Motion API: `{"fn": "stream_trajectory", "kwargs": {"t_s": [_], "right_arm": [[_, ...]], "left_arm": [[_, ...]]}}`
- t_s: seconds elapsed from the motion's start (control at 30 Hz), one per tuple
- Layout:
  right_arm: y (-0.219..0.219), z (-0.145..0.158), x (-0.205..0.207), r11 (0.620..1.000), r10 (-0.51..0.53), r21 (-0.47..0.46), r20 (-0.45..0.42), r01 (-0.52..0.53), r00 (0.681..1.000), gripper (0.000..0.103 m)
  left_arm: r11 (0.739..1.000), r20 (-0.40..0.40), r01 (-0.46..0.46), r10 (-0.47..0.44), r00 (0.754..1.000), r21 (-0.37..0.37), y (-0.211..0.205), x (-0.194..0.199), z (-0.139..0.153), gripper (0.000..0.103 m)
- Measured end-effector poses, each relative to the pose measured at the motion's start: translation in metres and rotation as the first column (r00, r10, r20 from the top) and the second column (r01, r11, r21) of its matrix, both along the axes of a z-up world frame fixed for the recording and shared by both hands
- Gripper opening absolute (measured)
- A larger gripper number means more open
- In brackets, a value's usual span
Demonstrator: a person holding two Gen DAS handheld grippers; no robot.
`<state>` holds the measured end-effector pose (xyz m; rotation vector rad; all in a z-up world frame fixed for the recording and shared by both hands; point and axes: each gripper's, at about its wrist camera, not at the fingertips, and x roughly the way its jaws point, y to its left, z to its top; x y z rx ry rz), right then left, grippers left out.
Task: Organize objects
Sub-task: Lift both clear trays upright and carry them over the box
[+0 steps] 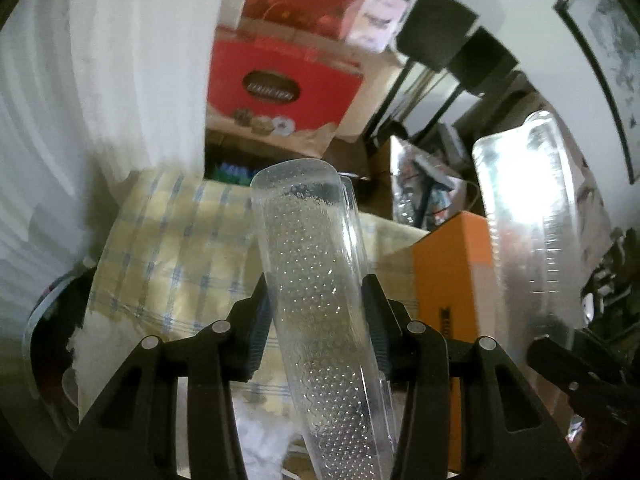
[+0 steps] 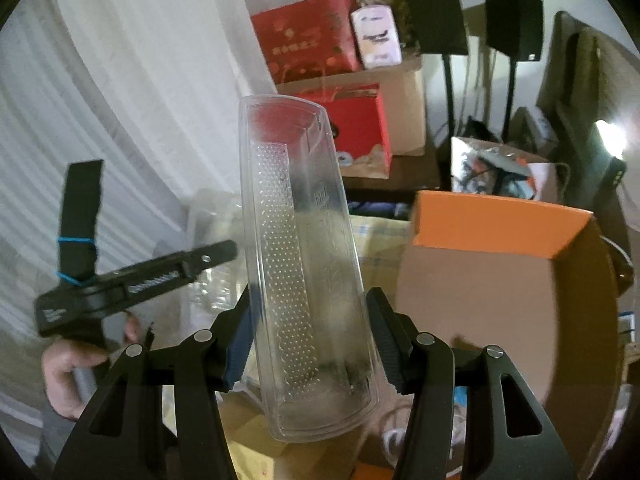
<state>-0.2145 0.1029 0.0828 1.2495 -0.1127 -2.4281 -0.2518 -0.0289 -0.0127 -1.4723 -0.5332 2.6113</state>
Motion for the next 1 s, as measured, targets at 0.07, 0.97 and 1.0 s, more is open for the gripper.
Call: {"fn": "stream_trajectory", "kwargs": {"t_s": [0.07,0.97,1.0], "right_arm": [[0.008,0.003,0.005,1.0,-0.017,0.011,-0.009,0.017,1.0,0.055],[0.154,-0.014,0.041,0.959,-0.273,0.086,0.017,0.271,0.962,0.055],[0.159,-0.015,0.042,0.956,-0.281,0.089,0.019,0.278,0.96,0.055]], "left_arm": [[1.0,-0.017,0.011,-0.011,1.0,0.005,0.007,0.006,0.011,0.041],[0.968,-0.038,0.252,-0.252,0.967,0.009,0.177,0.02,0.043,0.041],[0.966,-0.035,0.258,-0.258,0.965,0.006,0.184,0.02,0.043,0.041]]}}
